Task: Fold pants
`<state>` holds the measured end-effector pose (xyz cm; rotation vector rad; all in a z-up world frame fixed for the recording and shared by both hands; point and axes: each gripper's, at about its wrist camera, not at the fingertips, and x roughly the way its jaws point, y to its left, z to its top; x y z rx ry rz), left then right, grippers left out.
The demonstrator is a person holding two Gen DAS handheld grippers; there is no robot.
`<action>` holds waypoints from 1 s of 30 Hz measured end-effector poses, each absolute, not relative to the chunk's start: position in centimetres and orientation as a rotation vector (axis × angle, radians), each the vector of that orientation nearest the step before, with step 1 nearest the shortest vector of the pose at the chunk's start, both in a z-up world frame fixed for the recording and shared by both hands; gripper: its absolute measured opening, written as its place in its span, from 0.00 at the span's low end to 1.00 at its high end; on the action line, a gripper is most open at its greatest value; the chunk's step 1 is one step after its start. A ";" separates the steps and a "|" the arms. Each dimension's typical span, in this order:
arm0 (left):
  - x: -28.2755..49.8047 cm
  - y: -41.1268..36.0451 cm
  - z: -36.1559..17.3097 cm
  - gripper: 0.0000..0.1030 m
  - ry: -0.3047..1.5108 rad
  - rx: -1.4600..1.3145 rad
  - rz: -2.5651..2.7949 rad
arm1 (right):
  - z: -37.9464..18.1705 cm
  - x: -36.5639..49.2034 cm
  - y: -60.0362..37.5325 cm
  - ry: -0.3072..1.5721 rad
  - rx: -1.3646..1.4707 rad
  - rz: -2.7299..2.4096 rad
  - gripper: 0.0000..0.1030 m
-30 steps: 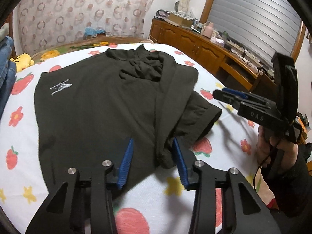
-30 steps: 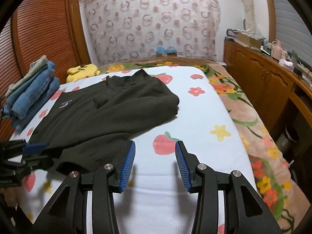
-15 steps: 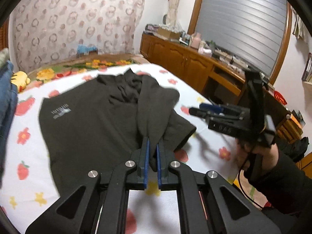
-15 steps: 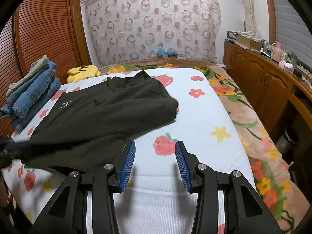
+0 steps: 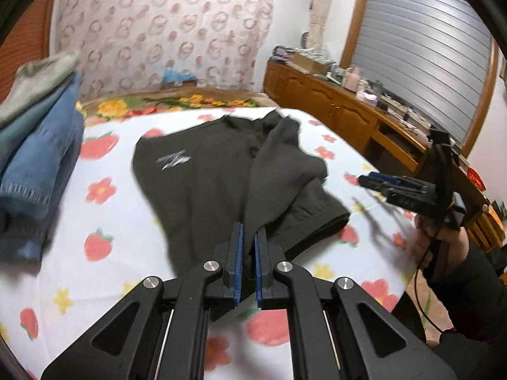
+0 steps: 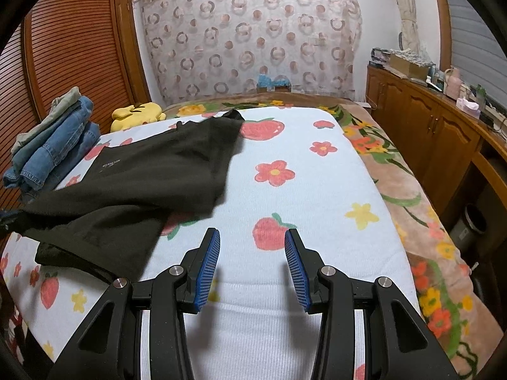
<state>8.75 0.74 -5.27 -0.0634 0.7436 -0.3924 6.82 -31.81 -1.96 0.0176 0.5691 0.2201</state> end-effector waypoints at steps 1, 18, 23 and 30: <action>8.7 1.1 -5.7 0.07 0.750 -0.069 -0.387 | -2.0 6.8 -31.8 0.567 0.014 0.222 0.43; 7.4 3.3 -7.7 0.07 0.774 -0.086 -0.322 | -2.1 6.7 -30.8 0.570 -0.033 0.223 0.43; 7.6 4.3 -7.9 0.25 0.787 -0.095 -0.301 | -1.7 7.0 -29.9 0.597 -0.068 0.250 0.43; 8.2 4.1 -7.6 0.55 0.768 -0.068 -0.298 | -0.2 7.7 -27.7 0.597 -0.075 0.321 0.43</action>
